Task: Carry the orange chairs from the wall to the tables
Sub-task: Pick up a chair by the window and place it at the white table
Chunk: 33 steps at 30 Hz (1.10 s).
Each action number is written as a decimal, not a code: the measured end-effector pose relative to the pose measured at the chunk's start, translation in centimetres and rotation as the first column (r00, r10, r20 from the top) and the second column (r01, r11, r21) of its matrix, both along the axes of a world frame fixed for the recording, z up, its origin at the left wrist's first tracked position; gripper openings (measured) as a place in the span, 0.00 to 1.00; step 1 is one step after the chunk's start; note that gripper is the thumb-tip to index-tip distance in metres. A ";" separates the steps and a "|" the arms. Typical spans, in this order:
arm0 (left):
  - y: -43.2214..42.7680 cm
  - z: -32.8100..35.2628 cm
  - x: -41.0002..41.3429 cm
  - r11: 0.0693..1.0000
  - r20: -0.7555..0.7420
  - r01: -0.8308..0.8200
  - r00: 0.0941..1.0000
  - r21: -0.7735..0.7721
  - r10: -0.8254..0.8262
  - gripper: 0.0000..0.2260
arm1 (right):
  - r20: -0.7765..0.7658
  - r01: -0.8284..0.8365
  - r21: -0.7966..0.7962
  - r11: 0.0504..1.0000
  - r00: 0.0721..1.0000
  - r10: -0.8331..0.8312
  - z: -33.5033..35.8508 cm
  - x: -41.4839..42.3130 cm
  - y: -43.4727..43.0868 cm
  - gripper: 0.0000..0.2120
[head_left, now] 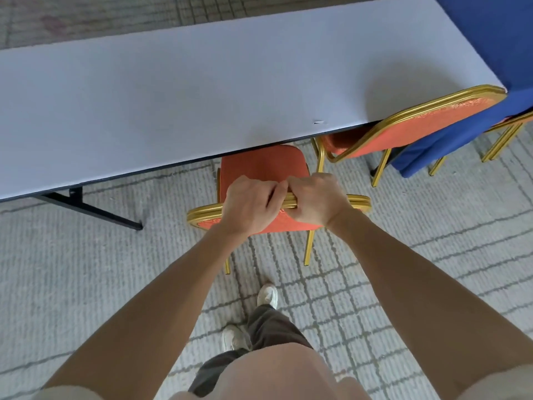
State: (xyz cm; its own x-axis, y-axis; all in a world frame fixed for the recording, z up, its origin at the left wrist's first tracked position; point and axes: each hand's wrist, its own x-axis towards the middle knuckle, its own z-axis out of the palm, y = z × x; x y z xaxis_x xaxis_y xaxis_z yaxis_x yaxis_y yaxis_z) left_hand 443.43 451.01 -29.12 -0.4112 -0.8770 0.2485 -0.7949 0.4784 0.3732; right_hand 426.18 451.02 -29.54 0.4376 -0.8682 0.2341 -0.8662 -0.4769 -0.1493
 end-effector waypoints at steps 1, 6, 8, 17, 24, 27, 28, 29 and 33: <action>0.0 0.0 0.0 1.000 0.018 -0.001 1.000 -0.007 0.001 0.24 | 0.006 0.001 -0.014 1.000 1.000 -0.001 -0.1 0.0 0.1 0.14; -0.5 0.1 -0.6 0.997 0.071 -0.035 0.997 -0.070 0.040 0.23 | -0.001 -0.029 -0.049 0.998 1.000 0.029 0.2 -0.3 -0.7 0.15; -1.1 0.3 -0.8 0.993 0.101 -0.096 0.989 -0.071 0.103 0.22 | 0.002 -0.066 -0.059 0.996 0.998 0.066 0.2 -0.7 -1.4 0.14; -0.5 -0.4 -1.6 0.966 0.079 -0.254 0.963 -0.049 0.258 0.20 | 0.085 -0.147 0.018 0.989 0.986 0.144 -0.4 -1.2 -1.8 0.14; -2.9 0.9 -2.0 0.967 0.131 -0.253 0.960 0.032 0.247 0.22 | 0.072 -0.128 0.048 0.991 0.990 0.124 0.7 -1.5 -4.3 0.13; -4.5 1.6 -2.0 0.973 0.177 -0.223 0.961 0.051 0.211 0.25 | 0.052 -0.100 0.021 0.995 0.994 0.099 1.4 -1.4 -5.7 0.12; -5.0 1.8 -1.8 0.978 0.184 -0.202 0.965 0.050 0.189 0.24 | 0.035 -0.083 0.013 0.996 0.996 0.083 1.5 -1.3 -6.2 0.12; -5.5 1.9 -1.9 0.983 0.191 -0.178 0.967 0.047 0.167 0.23 | 0.026 -0.067 0.000 0.998 0.997 0.067 1.6 -1.3 -6.6 0.13; -6.3 2.3 -1.8 0.991 0.270 -0.130 0.955 0.024 0.119 0.19 | 0.026 -0.065 -0.040 0.997 0.997 0.067 1.7 -1.2 -7.0 0.14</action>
